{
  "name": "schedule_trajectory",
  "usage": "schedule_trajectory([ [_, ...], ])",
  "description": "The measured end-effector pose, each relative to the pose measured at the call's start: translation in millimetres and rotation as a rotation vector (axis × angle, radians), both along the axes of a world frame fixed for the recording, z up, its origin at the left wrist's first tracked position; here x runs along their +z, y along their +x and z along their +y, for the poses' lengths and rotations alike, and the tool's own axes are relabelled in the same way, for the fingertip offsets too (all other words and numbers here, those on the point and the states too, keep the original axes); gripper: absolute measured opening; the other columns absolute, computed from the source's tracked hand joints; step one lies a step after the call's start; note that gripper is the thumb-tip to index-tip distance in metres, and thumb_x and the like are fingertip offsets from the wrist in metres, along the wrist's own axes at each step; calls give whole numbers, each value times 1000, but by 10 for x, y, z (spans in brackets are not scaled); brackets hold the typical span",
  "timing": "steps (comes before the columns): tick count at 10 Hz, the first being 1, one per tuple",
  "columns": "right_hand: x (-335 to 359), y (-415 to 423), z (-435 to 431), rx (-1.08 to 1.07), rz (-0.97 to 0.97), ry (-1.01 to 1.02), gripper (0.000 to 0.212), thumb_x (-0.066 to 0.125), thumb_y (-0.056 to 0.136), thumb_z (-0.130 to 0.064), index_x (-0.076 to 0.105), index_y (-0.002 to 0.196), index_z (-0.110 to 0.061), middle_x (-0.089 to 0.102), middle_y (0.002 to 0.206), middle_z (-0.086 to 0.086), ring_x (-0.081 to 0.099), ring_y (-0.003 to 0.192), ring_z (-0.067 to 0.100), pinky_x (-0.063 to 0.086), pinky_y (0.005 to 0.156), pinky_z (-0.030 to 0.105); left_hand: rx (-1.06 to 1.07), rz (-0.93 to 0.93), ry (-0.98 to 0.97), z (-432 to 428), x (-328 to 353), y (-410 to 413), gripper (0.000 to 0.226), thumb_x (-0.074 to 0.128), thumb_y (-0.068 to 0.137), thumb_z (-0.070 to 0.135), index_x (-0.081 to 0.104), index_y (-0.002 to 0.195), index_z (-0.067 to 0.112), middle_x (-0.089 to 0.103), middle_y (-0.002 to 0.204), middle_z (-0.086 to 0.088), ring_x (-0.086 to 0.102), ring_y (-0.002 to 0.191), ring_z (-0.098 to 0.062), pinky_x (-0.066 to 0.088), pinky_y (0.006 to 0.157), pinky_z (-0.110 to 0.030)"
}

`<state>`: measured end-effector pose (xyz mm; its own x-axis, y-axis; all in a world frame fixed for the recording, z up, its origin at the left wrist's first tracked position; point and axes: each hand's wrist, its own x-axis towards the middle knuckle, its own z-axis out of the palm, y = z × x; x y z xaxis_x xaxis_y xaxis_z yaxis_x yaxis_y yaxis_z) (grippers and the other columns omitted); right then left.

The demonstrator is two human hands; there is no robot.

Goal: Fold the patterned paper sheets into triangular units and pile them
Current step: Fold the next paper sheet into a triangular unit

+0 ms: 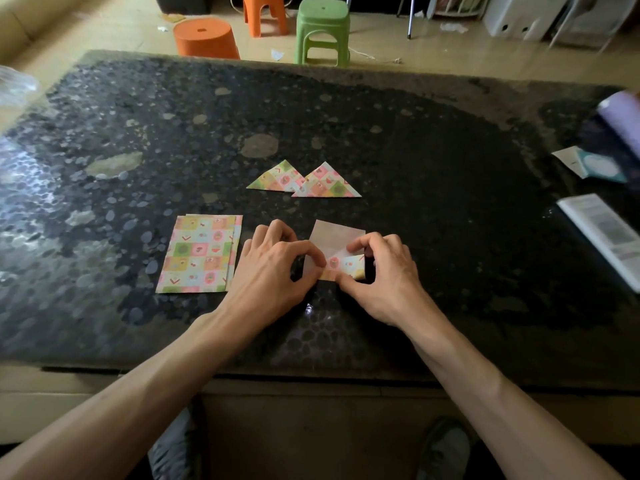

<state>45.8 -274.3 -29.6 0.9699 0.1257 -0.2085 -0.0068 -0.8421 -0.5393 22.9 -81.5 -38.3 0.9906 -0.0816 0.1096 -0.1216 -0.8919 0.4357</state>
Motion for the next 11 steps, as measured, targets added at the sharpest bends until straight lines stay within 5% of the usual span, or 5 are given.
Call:
schedule_trajectory([
  [3,93,-16,-36,-6,32,55,52,82,85,-32,51,125,-39,39,122,-13,46,125,13,46,108,38,-4,9,-9,5,-13,4,11,68,92,50,71,102,47,42,108,10,37,106,-10,32,87,-29],
  [7,157,-1,-40,-75,73,-13,52,83,85,-35,52,127,-38,47,128,-7,46,126,15,48,103,34,-4,42,-8,15,15,-1,13,66,93,52,70,104,47,42,109,10,37,107,-9,32,87,-29],
  [11,149,55,-168,-51,106,97,48,82,87,-20,54,121,-38,51,116,-10,53,108,9,46,84,23,-10,67,-19,22,29,-1,13,66,93,53,69,105,48,42,111,11,35,108,-8,31,87,-29],
])
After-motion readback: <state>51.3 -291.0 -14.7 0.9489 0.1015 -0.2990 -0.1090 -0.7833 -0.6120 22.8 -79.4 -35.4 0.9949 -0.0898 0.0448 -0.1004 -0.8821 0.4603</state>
